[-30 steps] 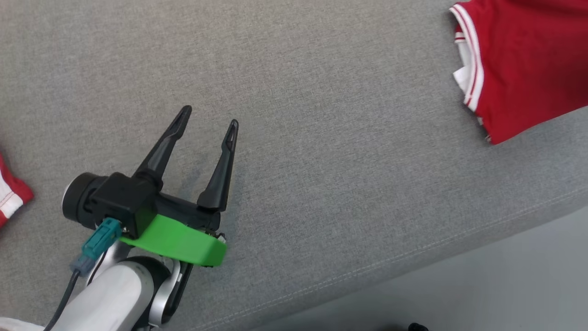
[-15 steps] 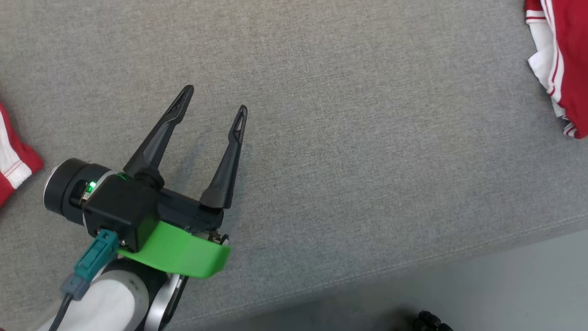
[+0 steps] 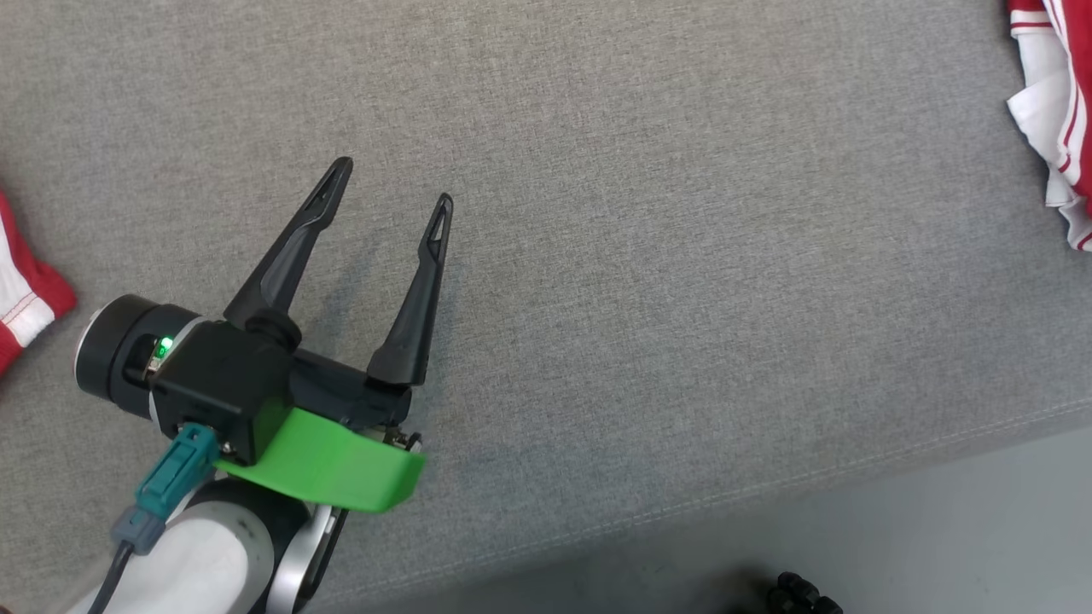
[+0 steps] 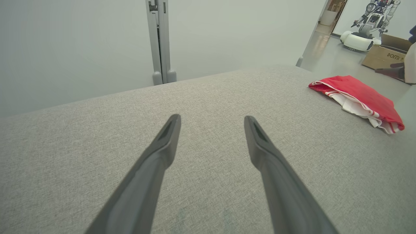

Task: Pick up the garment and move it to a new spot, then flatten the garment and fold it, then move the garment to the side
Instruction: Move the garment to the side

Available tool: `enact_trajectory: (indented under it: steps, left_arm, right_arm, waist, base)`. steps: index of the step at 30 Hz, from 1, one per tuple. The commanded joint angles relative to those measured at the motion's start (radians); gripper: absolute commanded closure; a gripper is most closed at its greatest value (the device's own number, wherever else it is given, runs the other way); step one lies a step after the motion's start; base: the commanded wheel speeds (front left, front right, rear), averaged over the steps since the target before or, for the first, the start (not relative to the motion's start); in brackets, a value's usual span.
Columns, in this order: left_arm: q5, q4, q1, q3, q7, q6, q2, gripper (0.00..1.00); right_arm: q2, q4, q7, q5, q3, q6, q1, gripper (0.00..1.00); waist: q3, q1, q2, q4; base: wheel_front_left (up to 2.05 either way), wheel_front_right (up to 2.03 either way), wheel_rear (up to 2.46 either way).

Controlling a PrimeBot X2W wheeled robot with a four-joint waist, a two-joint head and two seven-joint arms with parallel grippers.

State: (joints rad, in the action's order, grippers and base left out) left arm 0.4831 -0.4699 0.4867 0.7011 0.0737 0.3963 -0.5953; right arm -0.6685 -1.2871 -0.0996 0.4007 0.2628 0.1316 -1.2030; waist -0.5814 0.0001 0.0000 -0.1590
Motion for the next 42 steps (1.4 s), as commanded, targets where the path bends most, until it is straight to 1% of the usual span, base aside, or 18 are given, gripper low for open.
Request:
enact_trajectory:
  steps: [1, 6, 11, 12, 15, 18, 22, 25, 30, 34, 39, 42]
  left_arm:
    - [0.008, 0.01, 0.009, -0.002, -0.008, -0.002, 0.006, 0.0]
    - [0.047, 0.044, -0.01, -0.013, -0.042, -0.012, 0.029, 0.0]
    - [0.106, 0.123, -0.03, -0.036, -0.098, -0.043, 0.052, 0.0]
    - [0.106, 0.123, -0.03, -0.036, -0.098, -0.043, 0.052, 0.0]
    - [0.144, 0.19, -0.041, -0.052, -0.135, -0.064, 0.072, 0.0]
    - [0.184, 0.28, -0.059, -0.069, -0.162, -0.08, 0.085, 0.0]
    - [0.225, 0.399, -0.078, -0.088, -0.205, -0.102, 0.106, 0.0]
    - [0.263, 0.495, -0.112, -0.11, -0.252, -0.121, 0.126, 0.0]
    - [0.291, 0.576, -0.158, -0.141, -0.298, -0.126, 0.138, 0.0]
    - [0.277, 0.616, -0.201, -0.169, -0.324, -0.123, 0.144, 0.0]
    - [0.26, 0.634, -0.269, -0.213, -0.336, -0.115, 0.147, 0.0]
    - [0.246, 0.625, -0.307, -0.242, -0.339, -0.113, 0.142, 0.0]
  right_arm:
    - [0.011, -0.004, -0.011, -0.009, -0.017, -0.002, 0.012, 0.0]
    - [0.042, -0.002, -0.026, -0.026, -0.011, -0.002, 0.015, 0.0]
    - [0.074, 0.048, -0.046, -0.008, 0.029, -0.002, 0.032, 0.0]
    - [0.074, 0.048, -0.046, -0.008, 0.029, -0.002, 0.032, 0.0]
    - [0.094, 0.096, -0.054, 0.014, 0.064, -0.002, 0.058, 0.0]
    - [0.121, 0.147, -0.034, 0.075, 0.088, -0.002, 0.099, 0.0]
    - [0.125, 0.233, -0.021, 0.128, 0.15, -0.002, 0.163, 0.0]
    - [0.13, 0.31, -0.03, 0.177, 0.195, -0.002, 0.227, 0.0]
    - [0.135, 0.384, -0.061, 0.22, 0.224, -0.002, 0.313, 0.0]
    - [0.147, 0.438, -0.098, 0.234, 0.23, -0.002, 0.384, 0.0]
    - [0.193, 0.512, -0.131, 0.214, 0.22, -0.002, 0.471, 0.0]
    - [0.222, 0.558, -0.141, 0.199, 0.19, -0.002, 0.519, 0.0]
  waist:
    - [0.012, -0.0001, 0.0, -0.007]
    - [0.056, -0.0001, 0.0, -0.012]
    - [0.133, -0.0001, 0.0, -0.006]
    - [0.133, -0.0001, 0.0, -0.006]
    - [0.192, -0.0001, 0.0, 0.006]
    - [0.256, -0.0001, 0.0, 0.018]
    - [0.333, -0.0001, 0.0, 0.04]
    - [0.403, -0.0001, 0.0, 0.066]
    - [0.478, -0.0001, 0.0, 0.1]
    - [0.532, -0.0001, 0.0, 0.125]
    - [0.586, -0.0001, 0.0, 0.144]
    - [0.602, -0.0001, 0.0, 0.152]
  base:
    - [0.0, 0.0, 0.0]
    - [0.0, 0.0, 0.0]
    - [0.0, 0.0, 0.0]
    - [0.0, 0.0, 0.0]
    - [0.0, 0.0, 0.0]
    - [0.0, 0.0, 0.0]
    - [0.0, 0.0, 0.0]
    - [0.0, 0.0, 0.0]
    - [0.0, 0.0, 0.0]
    - [0.0, 0.0, 0.0]
    - [0.0, 0.0, 0.0]
    - [0.0, 0.0, 0.0]
